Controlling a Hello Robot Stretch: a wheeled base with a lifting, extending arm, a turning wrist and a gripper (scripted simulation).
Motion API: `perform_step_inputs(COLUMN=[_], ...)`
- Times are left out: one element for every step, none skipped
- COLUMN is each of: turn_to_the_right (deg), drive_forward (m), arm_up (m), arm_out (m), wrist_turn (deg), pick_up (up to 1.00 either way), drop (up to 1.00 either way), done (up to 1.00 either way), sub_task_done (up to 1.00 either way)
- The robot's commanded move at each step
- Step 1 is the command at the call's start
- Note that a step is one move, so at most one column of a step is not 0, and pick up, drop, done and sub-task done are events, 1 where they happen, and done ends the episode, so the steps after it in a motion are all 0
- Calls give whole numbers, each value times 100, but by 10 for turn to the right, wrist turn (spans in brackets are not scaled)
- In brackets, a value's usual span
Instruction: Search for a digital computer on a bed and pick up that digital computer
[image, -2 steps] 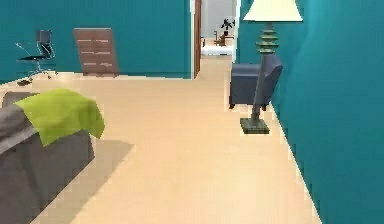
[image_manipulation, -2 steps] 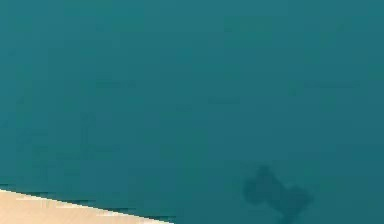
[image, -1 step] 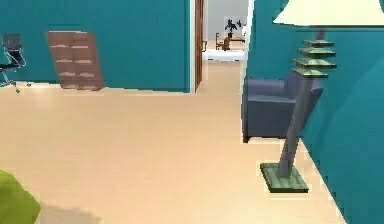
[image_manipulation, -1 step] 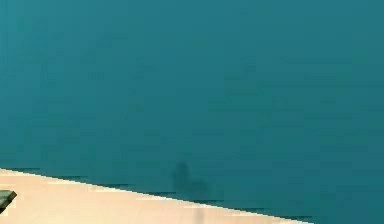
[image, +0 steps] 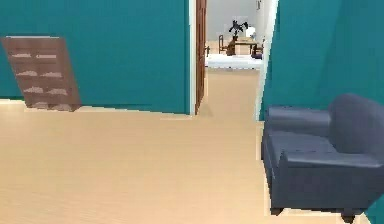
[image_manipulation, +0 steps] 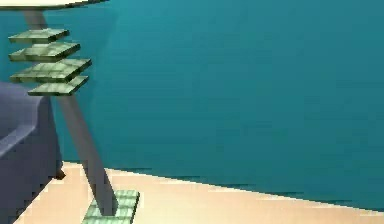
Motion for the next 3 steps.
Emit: perform_step_inputs(turn_to_the_right=[-240, 0, 270], drive_forward=[0, 5, 0], arm_up=[0, 0, 0], arm_out=[0, 0, 0], wrist_turn=[0, 0, 0], pick_up=[0, 0, 0], drop=[0, 0, 0], done=[0, 0, 0], sub_task_done=[0, 0, 0])
